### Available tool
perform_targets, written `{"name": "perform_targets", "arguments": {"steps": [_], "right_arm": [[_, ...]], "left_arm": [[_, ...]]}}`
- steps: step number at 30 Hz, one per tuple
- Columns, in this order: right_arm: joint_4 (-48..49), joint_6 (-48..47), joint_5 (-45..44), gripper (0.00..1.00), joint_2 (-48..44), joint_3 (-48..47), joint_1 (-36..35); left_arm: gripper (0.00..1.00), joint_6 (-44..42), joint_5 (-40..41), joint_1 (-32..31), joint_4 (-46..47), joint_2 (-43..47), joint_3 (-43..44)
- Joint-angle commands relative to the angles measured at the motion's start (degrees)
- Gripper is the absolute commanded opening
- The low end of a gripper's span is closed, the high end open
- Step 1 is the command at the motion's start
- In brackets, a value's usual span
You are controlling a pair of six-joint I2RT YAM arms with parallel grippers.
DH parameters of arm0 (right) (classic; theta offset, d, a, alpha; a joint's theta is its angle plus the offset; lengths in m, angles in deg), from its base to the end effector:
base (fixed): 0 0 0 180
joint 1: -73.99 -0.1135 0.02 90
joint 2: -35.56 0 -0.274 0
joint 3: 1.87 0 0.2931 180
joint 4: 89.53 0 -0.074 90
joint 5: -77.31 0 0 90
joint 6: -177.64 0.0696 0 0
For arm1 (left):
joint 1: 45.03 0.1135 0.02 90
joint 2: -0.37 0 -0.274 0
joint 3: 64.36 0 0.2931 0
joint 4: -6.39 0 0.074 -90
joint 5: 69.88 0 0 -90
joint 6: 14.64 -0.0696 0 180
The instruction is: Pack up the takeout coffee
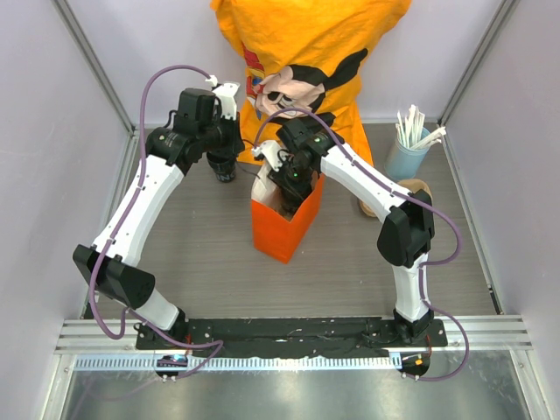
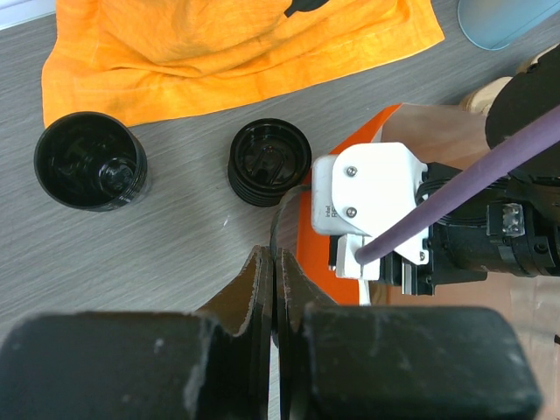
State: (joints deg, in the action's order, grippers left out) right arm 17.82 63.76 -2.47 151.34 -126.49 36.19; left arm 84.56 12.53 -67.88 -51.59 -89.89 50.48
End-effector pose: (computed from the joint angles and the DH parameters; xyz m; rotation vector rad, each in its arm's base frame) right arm 0.3809 0.3111 0.2774 -1.4283 2.2830 0.3149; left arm 0.3716 -0.1666 0.4307 0.3369 2.1587 -0.4638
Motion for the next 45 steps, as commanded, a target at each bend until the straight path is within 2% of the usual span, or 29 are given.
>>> {"name": "perform_targets", "arguments": {"steps": [1,8,11,19,26,35,40,45], "right_arm": [[-2.3,0.7,-1.8,0.44,-0.7,-2.0,0.5],[-4.2,0.9,-2.3,0.7,-1.9,-4.8,0.5],[-4.9,0.9,-2.7,0.75,-2.2,-6.5,0.5],[-7.8,0.7,-2.3,0.81,-3.1,-13.2,0.5],[-9.0,0.5,-1.9,0.92,-5.7,-18.0,0.5],[-6.3,0.7,-1.3,1.0,-11.7,-20.4,0.5],[-2.5,0.7,-3.0,1.0,-16.4,-17.8,0.5],[-0.7,0.5,-7.2,1.0,-20.0,-16.9,0.7]], "left_arm": [[0.0,0.0,0.0,0.2,1.2,1.3,0.3],[0.0,0.0,-0.1,0.2,1.1,1.3,0.5],[0.0,0.0,-0.1,0.2,1.1,1.3,0.5],[0.0,-0.1,-0.1,0.2,1.1,1.4,0.5],[0.0,-0.1,-0.1,0.2,1.1,1.2,0.7],[0.01,-0.4,-0.4,0.2,0.9,1.3,0.8],[0.05,-0.9,-0.8,0.2,1.0,1.4,0.8],[0.18,-1.5,-1.5,0.2,0.9,1.5,1.2]]}}
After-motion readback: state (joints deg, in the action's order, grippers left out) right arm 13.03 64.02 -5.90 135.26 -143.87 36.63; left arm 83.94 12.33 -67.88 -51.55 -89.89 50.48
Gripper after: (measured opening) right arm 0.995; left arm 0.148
